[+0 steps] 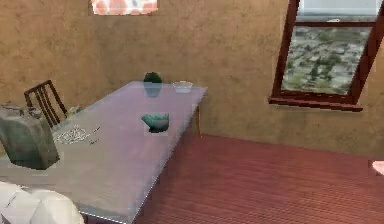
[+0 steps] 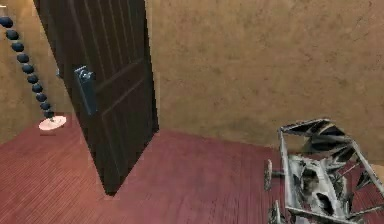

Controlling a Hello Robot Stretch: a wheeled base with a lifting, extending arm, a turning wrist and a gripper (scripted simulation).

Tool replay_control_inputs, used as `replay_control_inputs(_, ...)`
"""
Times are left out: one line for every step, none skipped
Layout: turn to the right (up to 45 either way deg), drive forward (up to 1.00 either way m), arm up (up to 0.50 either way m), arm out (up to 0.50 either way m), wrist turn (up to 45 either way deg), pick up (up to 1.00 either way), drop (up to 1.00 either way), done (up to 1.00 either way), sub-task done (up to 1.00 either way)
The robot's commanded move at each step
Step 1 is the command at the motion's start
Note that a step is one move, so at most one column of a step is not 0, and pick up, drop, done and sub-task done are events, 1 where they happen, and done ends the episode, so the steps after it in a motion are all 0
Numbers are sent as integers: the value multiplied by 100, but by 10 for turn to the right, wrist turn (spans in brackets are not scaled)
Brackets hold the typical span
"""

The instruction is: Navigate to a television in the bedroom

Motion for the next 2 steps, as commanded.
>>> replay_control_inputs(390, 0, 0, 0, 0, 0, 0, 0, 0)
replay_control_inputs(0, 30, 0, 0, 0, 0, 0, 0, 0)
